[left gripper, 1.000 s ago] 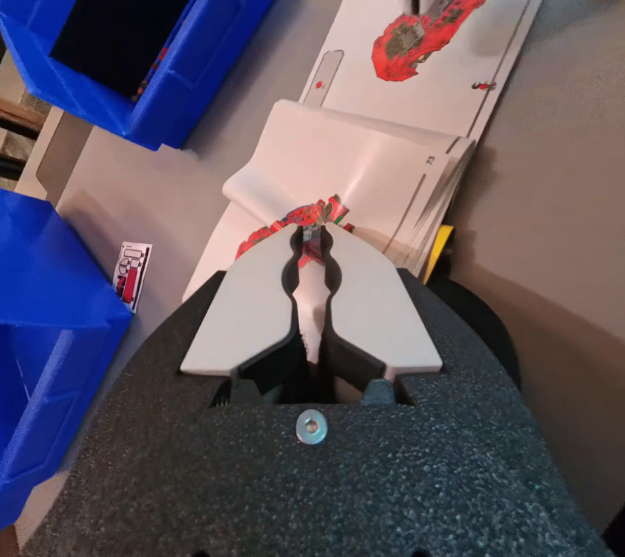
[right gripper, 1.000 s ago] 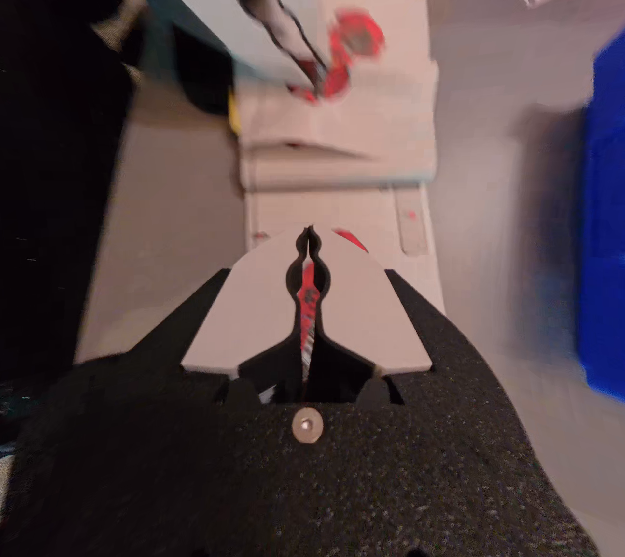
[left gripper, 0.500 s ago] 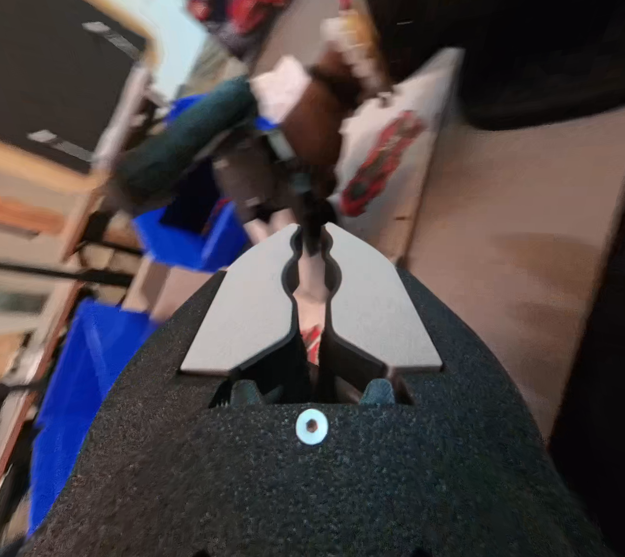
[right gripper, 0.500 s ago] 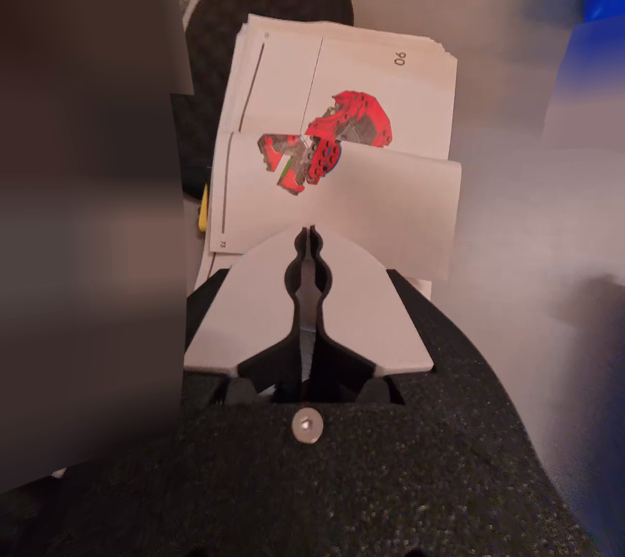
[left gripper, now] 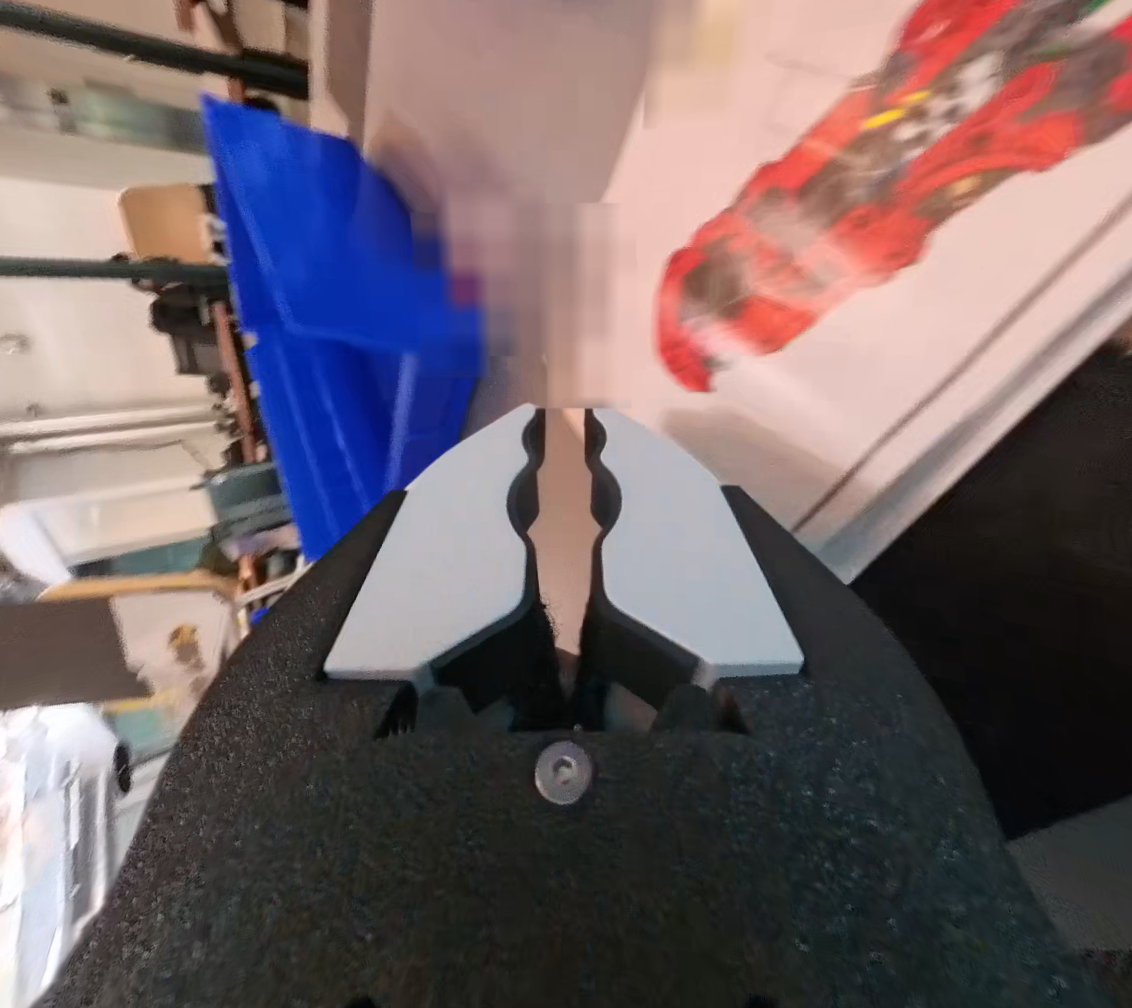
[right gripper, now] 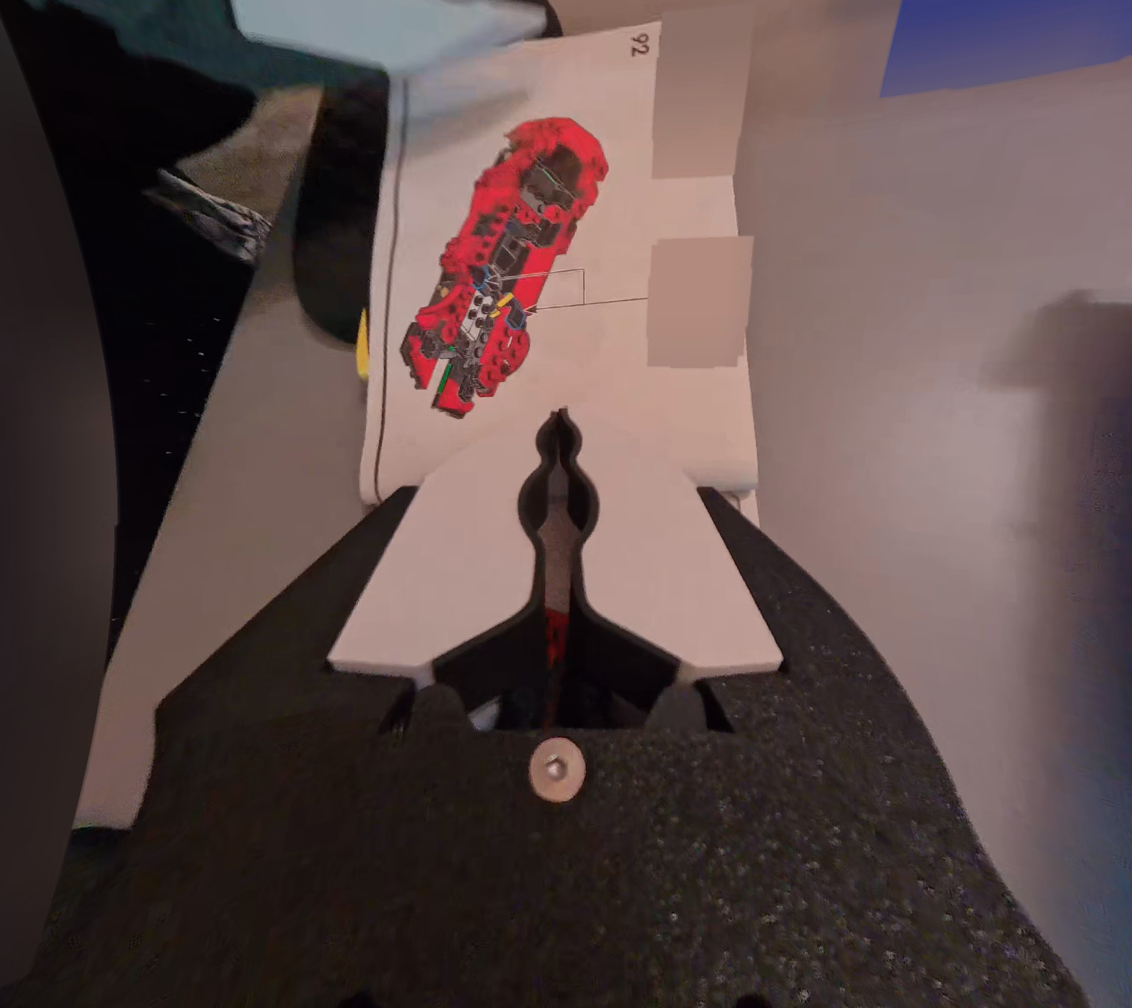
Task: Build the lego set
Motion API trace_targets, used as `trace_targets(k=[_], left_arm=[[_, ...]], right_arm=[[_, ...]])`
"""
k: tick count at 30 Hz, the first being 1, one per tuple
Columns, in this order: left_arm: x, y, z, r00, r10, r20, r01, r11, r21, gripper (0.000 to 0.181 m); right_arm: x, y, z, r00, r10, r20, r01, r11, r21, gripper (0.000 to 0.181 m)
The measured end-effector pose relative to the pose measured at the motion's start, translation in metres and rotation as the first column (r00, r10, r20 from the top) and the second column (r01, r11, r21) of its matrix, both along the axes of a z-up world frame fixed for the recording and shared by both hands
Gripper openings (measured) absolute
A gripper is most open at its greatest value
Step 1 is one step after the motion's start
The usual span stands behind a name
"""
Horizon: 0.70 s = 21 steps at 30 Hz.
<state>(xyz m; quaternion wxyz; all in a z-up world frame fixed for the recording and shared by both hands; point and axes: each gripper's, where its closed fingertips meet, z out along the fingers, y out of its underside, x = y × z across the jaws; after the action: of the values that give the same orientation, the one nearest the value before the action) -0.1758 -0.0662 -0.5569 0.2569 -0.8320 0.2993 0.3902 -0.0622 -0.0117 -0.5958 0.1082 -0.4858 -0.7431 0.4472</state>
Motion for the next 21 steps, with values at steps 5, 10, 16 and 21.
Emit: trace_targets(k=[5, 10, 16, 21], left_arm=[[0.111, 0.024, 0.014, 0.876, -0.476, 0.082, 0.468, 0.878, 0.096, 0.011], [0.159, 0.046, -0.051, 0.822, -0.524, 0.222, 0.55, 0.832, -0.071, 0.0], [0.16, 0.048, -0.052, 0.794, -0.475, 0.378, 0.512, 0.859, 0.004, 0.0], [0.16, 0.047, -0.052, 0.78, -0.485, 0.395, 0.521, 0.853, 0.019, 0.0]], right_arm=[[-0.01, -0.008, -0.007, 0.999, 0.04, -0.003, -0.039, 0.997, 0.07, 0.0], [-0.011, -0.009, -0.004, 0.999, 0.038, -0.037, -0.036, 0.997, 0.068, 0.0], [0.016, 0.004, 0.012, 0.999, -0.023, 0.045, 0.031, 0.98, -0.197, 0.0], [0.02, -0.003, -0.007, 0.984, -0.029, 0.174, 0.062, 0.98, -0.188, 0.0]])
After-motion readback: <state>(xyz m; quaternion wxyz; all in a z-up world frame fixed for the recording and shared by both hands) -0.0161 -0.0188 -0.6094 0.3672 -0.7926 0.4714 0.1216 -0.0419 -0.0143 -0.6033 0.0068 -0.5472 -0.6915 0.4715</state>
